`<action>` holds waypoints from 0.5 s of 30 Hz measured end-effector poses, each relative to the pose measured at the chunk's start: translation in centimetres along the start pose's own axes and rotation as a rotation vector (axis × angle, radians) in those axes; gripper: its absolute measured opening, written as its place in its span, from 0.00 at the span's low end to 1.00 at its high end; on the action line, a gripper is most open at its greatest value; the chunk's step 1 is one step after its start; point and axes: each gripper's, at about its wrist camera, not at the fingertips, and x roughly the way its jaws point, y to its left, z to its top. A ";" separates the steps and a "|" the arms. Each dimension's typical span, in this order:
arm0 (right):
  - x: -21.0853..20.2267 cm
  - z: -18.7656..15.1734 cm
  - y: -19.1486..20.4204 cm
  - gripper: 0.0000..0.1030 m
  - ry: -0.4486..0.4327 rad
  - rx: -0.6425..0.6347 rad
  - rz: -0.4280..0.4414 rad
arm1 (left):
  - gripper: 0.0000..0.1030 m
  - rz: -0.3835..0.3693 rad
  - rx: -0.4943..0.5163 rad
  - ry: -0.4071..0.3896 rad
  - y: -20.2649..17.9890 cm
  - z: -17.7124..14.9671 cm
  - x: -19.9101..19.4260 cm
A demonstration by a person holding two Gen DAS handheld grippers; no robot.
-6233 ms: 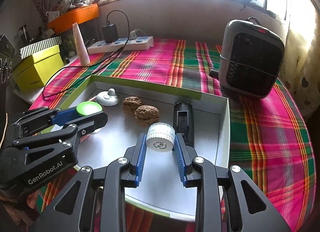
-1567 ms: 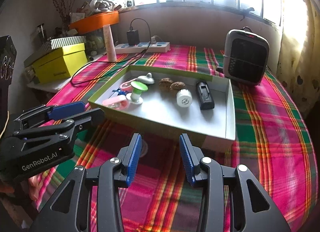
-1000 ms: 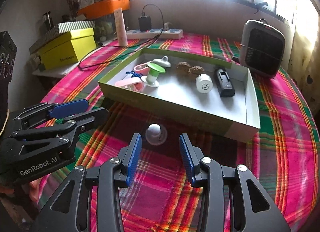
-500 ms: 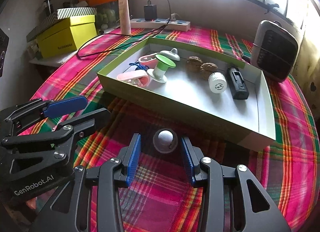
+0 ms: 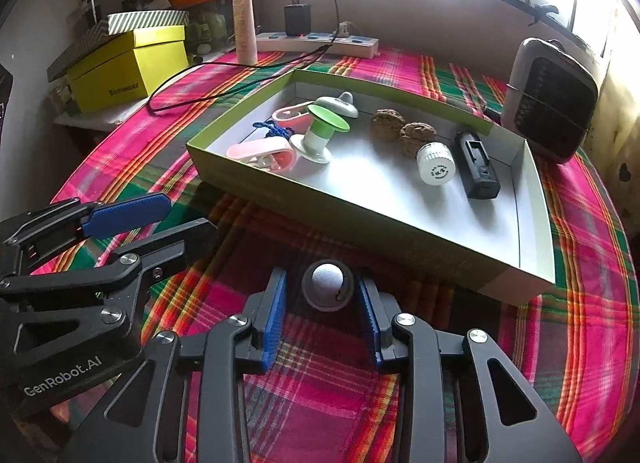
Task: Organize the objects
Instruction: 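Grasp the small white knob-shaped object with the right gripper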
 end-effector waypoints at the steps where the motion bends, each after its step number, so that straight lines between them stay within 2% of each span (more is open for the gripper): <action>1: 0.0 0.0 0.0 0.31 0.000 0.001 -0.002 | 0.44 0.000 0.000 0.000 0.0 0.0 0.0; 4: -0.1 0.0 -0.1 0.26 -0.002 0.006 -0.006 | 0.44 -0.001 0.000 0.000 0.0 0.0 0.0; 15: -0.7 0.0 0.0 0.26 -0.023 0.001 -0.010 | 0.44 -0.001 0.000 0.001 -0.1 -0.1 0.1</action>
